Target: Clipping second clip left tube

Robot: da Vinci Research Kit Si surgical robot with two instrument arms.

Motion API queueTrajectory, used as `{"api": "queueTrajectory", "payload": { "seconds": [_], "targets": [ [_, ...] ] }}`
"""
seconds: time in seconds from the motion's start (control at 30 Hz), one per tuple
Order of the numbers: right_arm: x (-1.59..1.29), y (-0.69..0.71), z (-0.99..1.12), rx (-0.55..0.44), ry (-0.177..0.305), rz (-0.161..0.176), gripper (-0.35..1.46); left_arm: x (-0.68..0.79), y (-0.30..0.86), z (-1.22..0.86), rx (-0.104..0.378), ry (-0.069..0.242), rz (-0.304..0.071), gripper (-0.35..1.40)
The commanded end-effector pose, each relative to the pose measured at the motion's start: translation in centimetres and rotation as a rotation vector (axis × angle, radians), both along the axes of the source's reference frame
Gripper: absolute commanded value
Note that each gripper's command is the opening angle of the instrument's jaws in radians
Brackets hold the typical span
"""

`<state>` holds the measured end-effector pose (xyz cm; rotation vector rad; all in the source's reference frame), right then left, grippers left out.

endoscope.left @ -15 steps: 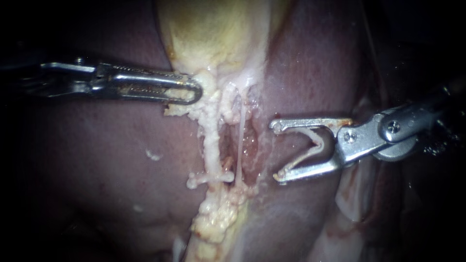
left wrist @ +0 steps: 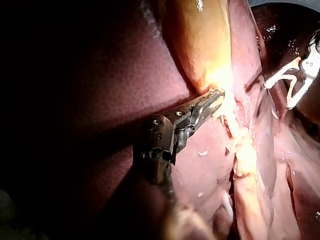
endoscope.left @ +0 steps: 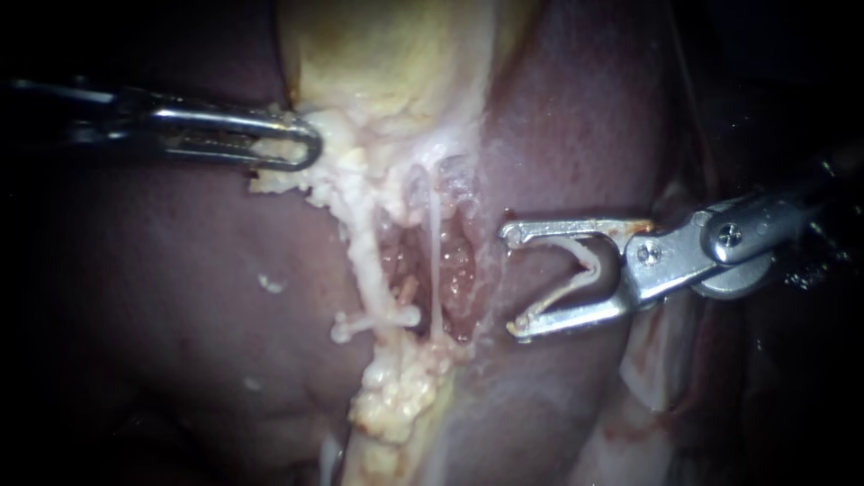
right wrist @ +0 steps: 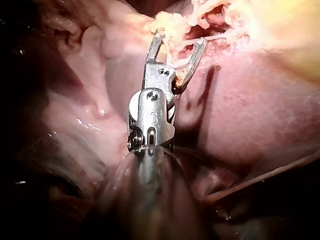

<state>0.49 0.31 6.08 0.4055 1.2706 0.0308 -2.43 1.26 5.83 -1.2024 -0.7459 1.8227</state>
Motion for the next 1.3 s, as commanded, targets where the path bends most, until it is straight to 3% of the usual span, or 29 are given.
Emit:
{"api": "queueTrajectory", "payload": {
  "seconds": [0.03,0.17,0.47,0.97,1.3],
  "targets": [
    [0.0,0.0,0.0,0.002,0.0,0.001,0.5,0.03,0.02,-0.04,-0.001,-0.006,-0.004,-0.35],
    [0.0,0.0,0.0,0.002,-0.001,0.002,0.5,0.09,0.04,-0.1,-0.001,-0.012,-0.011,-0.35],
    [0.12,-0.01,0.02,0.03,-0.008,0.009,0.5,0.07,0.0,-0.15,0.0,-0.01,-0.014,-0.35],
    [0.79,-0.4,0.4,0.112,-0.022,-0.004,0.5,-0.03,-0.05,-0.12,-0.005,-0.005,-0.021,-0.35],
    [1.12,-0.42,0.5,0.139,-0.021,-0.016,0.49,-0.07,-0.07,-0.12,-0.004,-0.007,-0.018,-0.35]
  ]
}}
